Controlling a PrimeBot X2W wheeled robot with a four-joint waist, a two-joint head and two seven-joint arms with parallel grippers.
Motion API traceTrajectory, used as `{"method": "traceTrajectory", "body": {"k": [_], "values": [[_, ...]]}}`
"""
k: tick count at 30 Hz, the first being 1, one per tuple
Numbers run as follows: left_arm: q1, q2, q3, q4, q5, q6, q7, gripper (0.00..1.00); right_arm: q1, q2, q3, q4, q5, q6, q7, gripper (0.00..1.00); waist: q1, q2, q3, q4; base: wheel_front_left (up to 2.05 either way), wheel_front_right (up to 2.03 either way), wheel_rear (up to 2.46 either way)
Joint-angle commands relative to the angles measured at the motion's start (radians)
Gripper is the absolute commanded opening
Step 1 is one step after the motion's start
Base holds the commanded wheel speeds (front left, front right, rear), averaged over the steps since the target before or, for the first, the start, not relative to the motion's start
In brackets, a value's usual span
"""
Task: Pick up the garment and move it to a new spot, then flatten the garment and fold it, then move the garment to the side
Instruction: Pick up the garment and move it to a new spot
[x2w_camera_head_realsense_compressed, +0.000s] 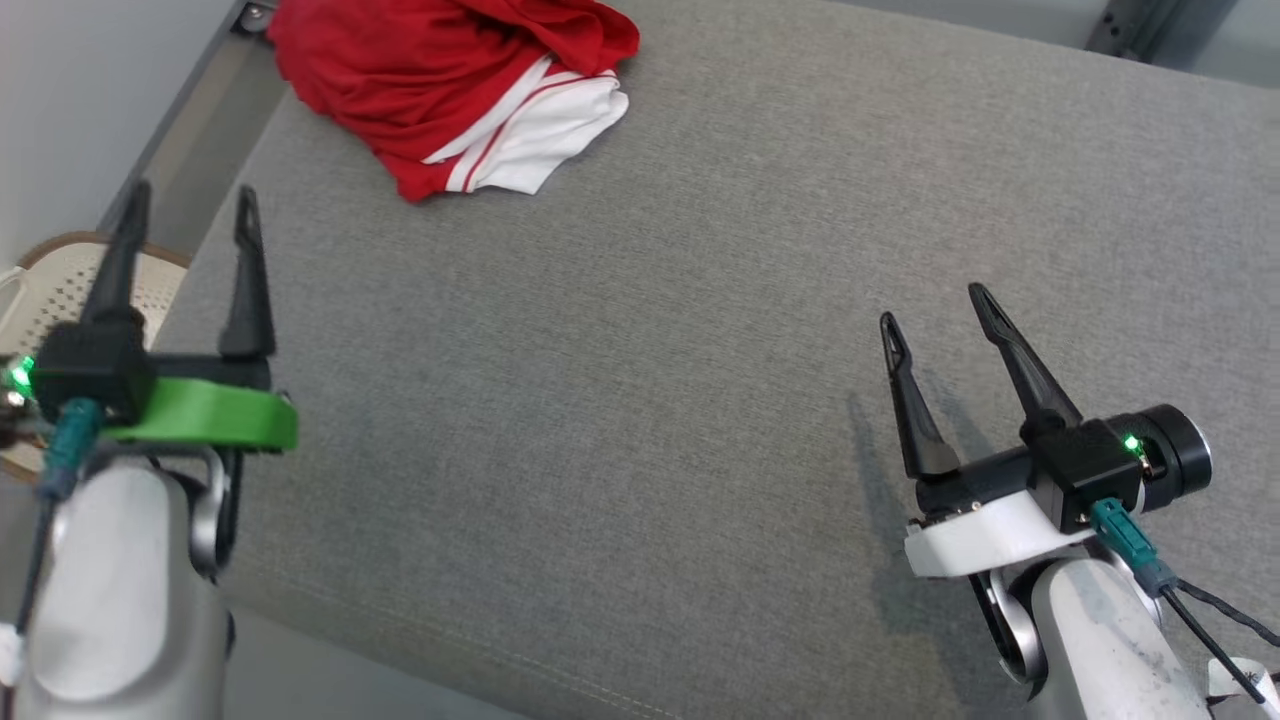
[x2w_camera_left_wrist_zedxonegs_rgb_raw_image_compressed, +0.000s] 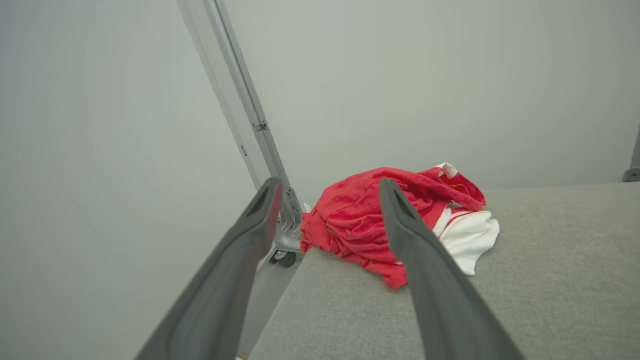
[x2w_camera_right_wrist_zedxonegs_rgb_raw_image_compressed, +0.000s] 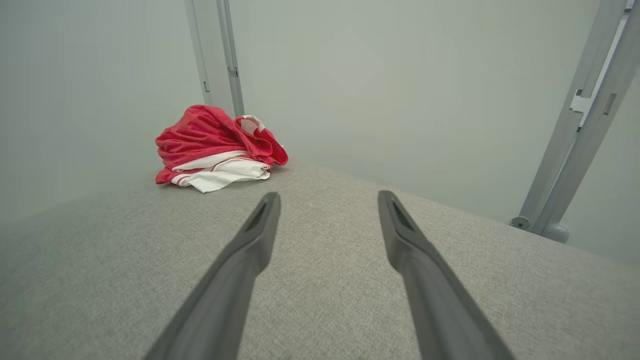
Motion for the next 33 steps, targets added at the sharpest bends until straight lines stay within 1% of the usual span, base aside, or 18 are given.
{"method": "traceTrajectory", "body": {"k": [1, 5, 9, 12, 16, 19, 22, 27, 28, 29, 30, 33], "values": [[-0.07, 0.029, 0.005, 0.032, 0.019, -0.009, -0.001, 1.0, -0.027, -0.004, 0.009, -0.012, -0.008, 0.0, -0.003, 1.0, 0.0, 0.0, 0.085, -0.096, 0.0, 0.0, 0.0], [-0.246, 0.092, -0.002, 0.16, 0.007, -0.036, 0.007, 1.0, -0.067, -0.004, 0.027, -0.042, -0.019, 0.0, -0.003, 1.0, 0.0, 0.0, 0.134, -0.173, 0.0, 0.0, 0.0], [-0.4, 0.131, -0.017, 0.306, -0.026, -0.054, 0.051, 1.0, -0.085, -0.004, 0.045, -0.085, -0.032, 0.0, -0.003, 1.0, 0.0, 0.0, 0.184, -0.237, 0.0, 0.0, 0.0], [-0.489, 0.141, -0.022, 0.416, -0.074, -0.06, 0.103, 1.0, -0.088, -0.004, 0.053, -0.125, -0.039, 0.0, -0.003, 1.0, 0.0, 0.0, 0.228, -0.282, 0.0, 0.0, 0.0], [-0.583, 0.177, -0.043, 0.54, -0.104, -0.063, 0.162, 1.0, -0.088, -0.003, 0.057, -0.175, -0.048, 0.0, -0.003, 1.0, 0.0, 0.0, 0.283, -0.322, 0.0, 0.0, 0.0], [-0.624, 0.201, -0.054, 0.618, -0.105, -0.063, 0.184, 1.0, -0.088, -0.003, 0.062, -0.201, -0.052, 0.0, -0.003, 1.0, 0.0, 0.0, 0.309, -0.34, 0.0, 0.0, 0.0], [-0.65, 0.23, -0.053, 0.683, -0.091, -0.032, 0.19, 1.0, -0.087, -0.003, 0.066, -0.227, -0.045, 0.0, -0.003, 1.0, 0.0, 0.0, 0.321, -0.351, 0.0, 0.0, 0.0], [-0.67, 0.254, -0.041, 0.777, -0.096, 0.009, 0.206, 1.0, -0.085, -0.003, 0.073, -0.244, -0.033, 0.0, -0.003, 1.0, 0.0, 0.0, 0.32, -0.355, 0.0, 0.0, 0.0], [-0.675, 0.258, -0.042, 0.789, -0.098, 0.009, 0.204, 0.6, -0.084, -0.003, 0.074, -0.243, -0.03, 0.0, -0.003, 1.0, 0.0, 0.0, 0.317, -0.355, 0.0, 0.0, 0.0], [-0.679, 0.261, -0.043, 0.799, -0.099, 0.007, 0.201, 0.05, -0.085, -0.003, 0.076, -0.241, -0.028, 0.0, -0.003, 1.0, 0.0, 0.0, 0.314, -0.354, 0.0, 0.0, 0.0], [-0.682, 0.261, -0.046, 0.809, -0.099, 0.004, 0.199, 0.0, -0.086, -0.003, 0.076, -0.239, -0.024, 0.0, -0.003, 1.0, 0.0, 0.0, 0.31, -0.353, 0.0, 0.0, 0.0], [-0.693, 0.268, -0.06, 0.828, -0.095, -0.009, 0.189, 0.0, -0.086, -0.003, 0.077, -0.236, -0.017, 0.0, -0.003, 1.0, 0.0, 0.0, 0.293, -0.349, 0.0, 0.0, 0.0]]}}
